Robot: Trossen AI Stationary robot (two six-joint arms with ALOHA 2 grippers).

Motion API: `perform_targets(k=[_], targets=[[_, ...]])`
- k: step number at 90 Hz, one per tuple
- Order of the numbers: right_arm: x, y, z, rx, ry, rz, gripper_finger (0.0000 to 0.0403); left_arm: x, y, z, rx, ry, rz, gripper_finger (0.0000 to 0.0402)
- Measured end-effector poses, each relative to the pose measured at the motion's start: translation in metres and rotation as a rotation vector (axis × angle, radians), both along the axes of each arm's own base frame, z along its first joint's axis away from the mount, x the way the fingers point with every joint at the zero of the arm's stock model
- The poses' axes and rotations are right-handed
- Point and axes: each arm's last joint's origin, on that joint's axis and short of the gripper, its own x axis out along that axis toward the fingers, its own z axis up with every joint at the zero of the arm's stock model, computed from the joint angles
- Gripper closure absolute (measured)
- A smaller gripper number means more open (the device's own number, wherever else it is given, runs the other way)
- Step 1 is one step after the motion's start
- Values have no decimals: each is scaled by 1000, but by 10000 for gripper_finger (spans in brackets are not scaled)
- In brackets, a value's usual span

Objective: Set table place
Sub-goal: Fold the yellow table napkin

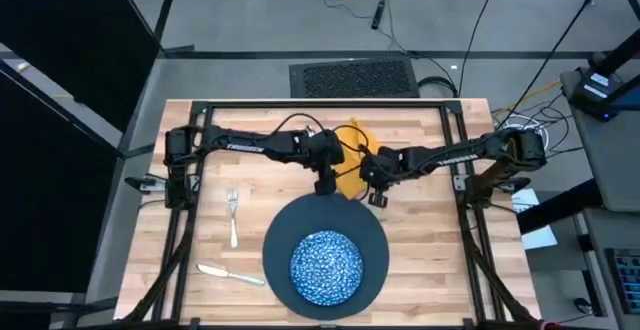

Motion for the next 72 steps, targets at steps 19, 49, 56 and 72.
perform_targets(k=[19, 49, 56, 72], targets=[[-2, -14, -4, 0, 22, -29, 403, 3, 0, -3, -15, -19, 9, 249], [1, -32, -12, -88, 22, -167, 403, 4, 0, -5, -23, -15, 14, 249], [-1, -34, -12, -103, 24, -210, 403, 4, 0, -5, -23, -16, 13, 249], [-7, -35, -14, -93, 71, -286, 403, 4, 0, -5, -23, -14, 12, 249]])
